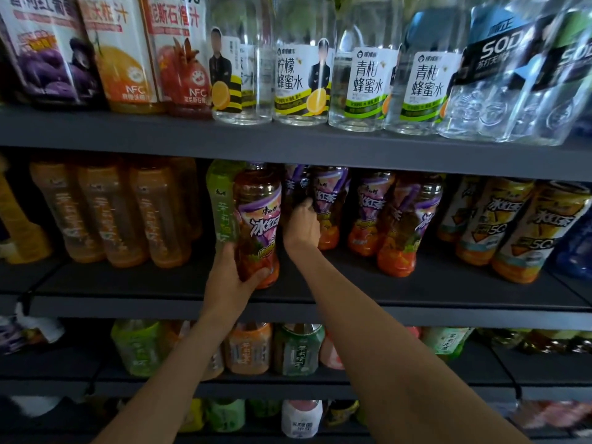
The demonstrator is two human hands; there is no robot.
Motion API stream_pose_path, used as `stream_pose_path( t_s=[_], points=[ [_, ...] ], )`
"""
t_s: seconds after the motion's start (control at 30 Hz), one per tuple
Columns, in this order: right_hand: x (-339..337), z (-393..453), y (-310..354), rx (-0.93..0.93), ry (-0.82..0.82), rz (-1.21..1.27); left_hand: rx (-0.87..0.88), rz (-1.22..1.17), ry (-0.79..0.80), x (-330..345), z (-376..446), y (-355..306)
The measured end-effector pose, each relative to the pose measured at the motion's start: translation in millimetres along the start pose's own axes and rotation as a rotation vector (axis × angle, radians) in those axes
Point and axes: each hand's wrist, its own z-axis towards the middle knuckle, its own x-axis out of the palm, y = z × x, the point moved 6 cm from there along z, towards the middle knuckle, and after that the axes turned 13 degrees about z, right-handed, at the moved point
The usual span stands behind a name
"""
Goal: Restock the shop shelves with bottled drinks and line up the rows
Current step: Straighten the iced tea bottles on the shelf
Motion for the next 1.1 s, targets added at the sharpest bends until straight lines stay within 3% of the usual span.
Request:
stream_pose_path(
  t_s=[0.37,0.57,0.7,0.77,0.87,0.93,1.1],
  points=[
    [15.9,30.0,-20.9,0.131,-0.079,0.056,0.05,-0.066,0.0,1.0,0.9,6.0],
    [9.9,27.4,-27.9,-0.015,0.095,0.103,0.092,-0.072,0.002,-1.3,-0.1,3.1],
    [8.1,22.0,-30.7,0.012,0.182,0.187,0.08,-0.058,0.009,-2.1,-1.0,0.2],
    [-3.0,9.3,-30.8,-0.067,0.087,0.209,0.078,-0.036,-0.003,-3.1,-2.1,-1.5],
    [-41.3,-20.0,-44.3,-0.2,-0.264,0.282,0.083,-0.005,-0.019,-1.5,-4.3,-8.0],
    [-58.5,-30.5,-57.8,-0.191,-0.391,0.283,0.087,0.02,0.009,7.2,-2.0,-15.8],
    [-38.0,-6.8,-66.0,-0.026,-0.154,0.081,0.086,0.018,0.033,33.9,20.9,-31.7]
  ],
)
